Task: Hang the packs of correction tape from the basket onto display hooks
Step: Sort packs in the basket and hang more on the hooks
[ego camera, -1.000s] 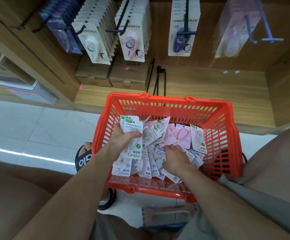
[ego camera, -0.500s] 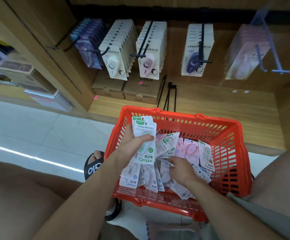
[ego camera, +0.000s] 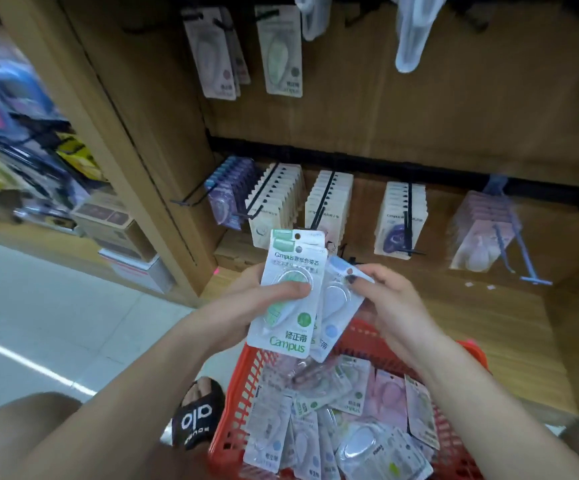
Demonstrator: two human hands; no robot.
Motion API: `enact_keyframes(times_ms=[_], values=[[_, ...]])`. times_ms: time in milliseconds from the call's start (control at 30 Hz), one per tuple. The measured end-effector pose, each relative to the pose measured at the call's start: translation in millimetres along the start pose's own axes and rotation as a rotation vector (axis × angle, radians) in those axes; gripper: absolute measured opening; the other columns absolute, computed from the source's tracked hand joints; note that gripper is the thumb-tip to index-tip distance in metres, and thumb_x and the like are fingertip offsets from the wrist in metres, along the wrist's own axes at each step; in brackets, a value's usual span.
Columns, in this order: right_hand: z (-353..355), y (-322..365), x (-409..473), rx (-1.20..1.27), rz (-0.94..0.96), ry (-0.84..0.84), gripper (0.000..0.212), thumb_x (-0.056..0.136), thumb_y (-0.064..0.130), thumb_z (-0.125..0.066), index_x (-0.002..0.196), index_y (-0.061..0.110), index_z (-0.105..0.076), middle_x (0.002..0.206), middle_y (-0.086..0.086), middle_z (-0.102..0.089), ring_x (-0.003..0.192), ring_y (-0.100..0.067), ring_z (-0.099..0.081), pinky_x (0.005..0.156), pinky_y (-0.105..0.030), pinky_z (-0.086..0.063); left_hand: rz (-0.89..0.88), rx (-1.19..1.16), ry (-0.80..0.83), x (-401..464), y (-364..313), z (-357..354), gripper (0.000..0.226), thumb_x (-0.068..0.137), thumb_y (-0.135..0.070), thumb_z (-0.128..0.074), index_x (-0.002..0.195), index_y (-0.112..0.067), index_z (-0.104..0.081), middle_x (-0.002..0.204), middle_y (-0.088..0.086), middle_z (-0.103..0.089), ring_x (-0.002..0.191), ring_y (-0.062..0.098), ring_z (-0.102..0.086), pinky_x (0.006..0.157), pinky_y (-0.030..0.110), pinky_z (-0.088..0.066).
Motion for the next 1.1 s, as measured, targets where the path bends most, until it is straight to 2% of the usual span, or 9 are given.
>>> enact_keyframes(times_ms=[200,300,400,500,600,700,800,933,1100], values=[[-56,78,6,0.013,0.092,0.112,0.014,0.103,0.011,-0.061,0.105,0.012,-0.074,0.105,-0.010,-0.080,0.094,-0.025,-0.077,0.071,-0.033,-0.060,-0.160,-0.016,0.053,-21,-59,23,0.035,0.092,-0.018,-0.069,0.127,-0.022,-0.066,0.119,0.007,-0.077,0.103,0.027,-0.076,0.078,0.040,-0.063],[-82,107,11,-0.008,0.121,0.153,0.022,0.106,0.014,-0.054,0.112,0.008,-0.074,0.107,-0.009,-0.080,0.103,-0.027,-0.076,0.091,-0.044,-0.059,-0.219,-0.061,0.073,-26,-80,34,0.043,0.084,-0.019,-0.075,0.124,-0.030,-0.065,0.118,0.005,-0.077,0.101,0.027,-0.077,0.078,0.042,-0.065],[-102,129,18,-0.084,0.131,0.147,0.029,0.105,0.024,-0.049,0.115,0.009,-0.071,0.109,-0.008,-0.080,0.107,-0.033,-0.075,0.112,-0.062,-0.044,-0.281,-0.126,0.043,-20,-89,46,0.039,0.084,-0.022,-0.072,0.121,-0.034,-0.069,0.120,0.007,-0.077,0.102,0.028,-0.076,0.078,0.044,-0.064],[-121,145,19,-0.143,0.160,0.174,0.041,0.100,0.050,-0.051,0.117,0.019,-0.073,0.112,-0.006,-0.079,0.111,-0.035,-0.072,0.107,-0.062,-0.048,-0.326,-0.199,-0.045,-8,-90,59,0.040,0.089,-0.028,-0.074,0.129,-0.028,-0.068,0.123,0.012,-0.074,0.106,0.033,-0.074,0.081,0.047,-0.062],[-126,147,19,-0.230,0.176,0.137,0.054,0.088,0.070,-0.058,0.128,0.034,-0.059,0.119,0.005,-0.073,0.109,-0.020,-0.070,0.098,-0.052,-0.055,-0.357,-0.221,-0.106,3,-96,63,0.043,0.093,-0.031,-0.074,0.134,-0.024,-0.064,0.124,0.012,-0.074,0.110,0.037,-0.073,0.093,0.056,-0.059],[-125,148,11,-0.272,0.285,0.064,0.035,0.096,0.050,-0.067,0.125,0.035,-0.053,0.115,0.003,-0.066,0.098,-0.011,-0.071,0.073,-0.030,-0.062,-0.389,-0.253,-0.200,12,-106,71,0.041,0.093,-0.031,-0.075,0.133,-0.027,-0.065,0.122,0.007,-0.076,0.109,0.034,-0.074,0.096,0.061,-0.057],[-131,147,5,-0.334,0.400,0.095,0.033,0.087,0.045,-0.079,0.112,0.034,-0.059,0.114,-0.005,-0.063,0.101,-0.018,-0.070,0.073,-0.041,-0.066,-0.397,-0.242,-0.227,20,-113,75,0.038,0.095,-0.034,-0.073,0.131,-0.032,-0.065,0.122,0.003,-0.076,0.109,0.031,-0.075,0.095,0.059,-0.058],[-138,150,9,-0.364,0.354,0.171,0.031,0.088,0.028,-0.082,0.110,0.022,-0.062,0.102,0.001,-0.072,0.082,0.002,-0.069,0.065,-0.017,-0.056,-0.352,-0.201,-0.257,25,-118,76,0.031,0.097,-0.045,-0.068,0.126,-0.034,-0.067,0.113,0.000,-0.079,0.101,0.027,-0.078,0.085,0.050,-0.063],[-131,154,24,-0.195,0.275,0.143,0.028,0.093,0.028,-0.077,0.115,0.017,-0.061,0.108,-0.002,-0.077,0.098,-0.021,-0.076,0.094,-0.057,-0.059,-0.342,-0.168,-0.322,30,-129,83,0.038,0.103,-0.063,-0.042,0.118,-0.038,-0.067,0.097,-0.013,-0.080,0.082,0.007,-0.078,0.064,0.026,-0.063]])
Point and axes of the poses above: each hand's wrist, its own x-axis towards the middle knuckle, its own z-axis out of the back of the hand, y = z × x, the point moved 6 cm from there along x, towards the middle knuckle
